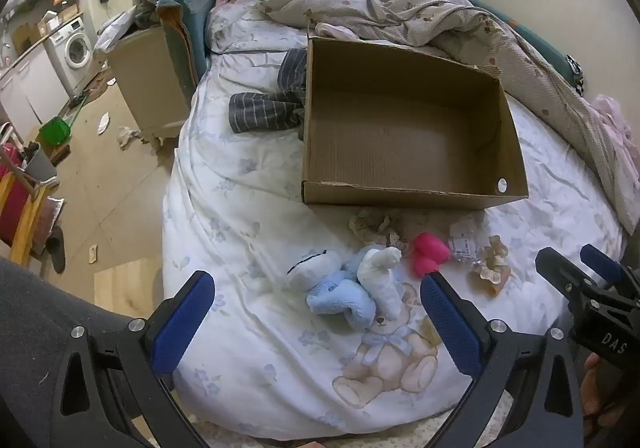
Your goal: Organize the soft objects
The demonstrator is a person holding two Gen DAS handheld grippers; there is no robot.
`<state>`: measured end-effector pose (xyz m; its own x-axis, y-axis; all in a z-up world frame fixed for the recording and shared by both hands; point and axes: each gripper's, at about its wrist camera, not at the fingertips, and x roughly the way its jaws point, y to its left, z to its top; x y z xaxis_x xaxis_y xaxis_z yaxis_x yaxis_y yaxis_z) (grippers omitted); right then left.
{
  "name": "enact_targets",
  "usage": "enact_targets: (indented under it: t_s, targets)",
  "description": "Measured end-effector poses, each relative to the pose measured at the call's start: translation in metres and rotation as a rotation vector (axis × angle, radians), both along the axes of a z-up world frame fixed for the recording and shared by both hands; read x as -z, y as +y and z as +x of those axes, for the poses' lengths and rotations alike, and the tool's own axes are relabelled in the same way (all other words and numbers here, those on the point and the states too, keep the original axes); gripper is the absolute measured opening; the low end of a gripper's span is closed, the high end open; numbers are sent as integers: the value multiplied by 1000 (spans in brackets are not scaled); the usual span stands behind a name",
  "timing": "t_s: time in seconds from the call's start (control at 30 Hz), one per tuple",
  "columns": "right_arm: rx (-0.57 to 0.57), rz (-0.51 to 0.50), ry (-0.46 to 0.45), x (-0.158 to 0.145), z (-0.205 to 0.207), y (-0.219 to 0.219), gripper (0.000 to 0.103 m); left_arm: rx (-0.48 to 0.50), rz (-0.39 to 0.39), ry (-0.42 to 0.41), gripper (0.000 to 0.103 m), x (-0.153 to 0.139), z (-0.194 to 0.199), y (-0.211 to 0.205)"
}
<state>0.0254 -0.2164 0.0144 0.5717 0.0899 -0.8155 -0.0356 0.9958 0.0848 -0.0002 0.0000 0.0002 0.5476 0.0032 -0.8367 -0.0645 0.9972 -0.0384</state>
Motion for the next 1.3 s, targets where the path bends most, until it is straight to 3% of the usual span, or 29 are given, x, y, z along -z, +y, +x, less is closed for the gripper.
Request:
enact_targets:
  t_s: [1.3]
  targets:
    - [-3,-9,-5,-1,0,1,103,-6,-3,8,103,1,0,1]
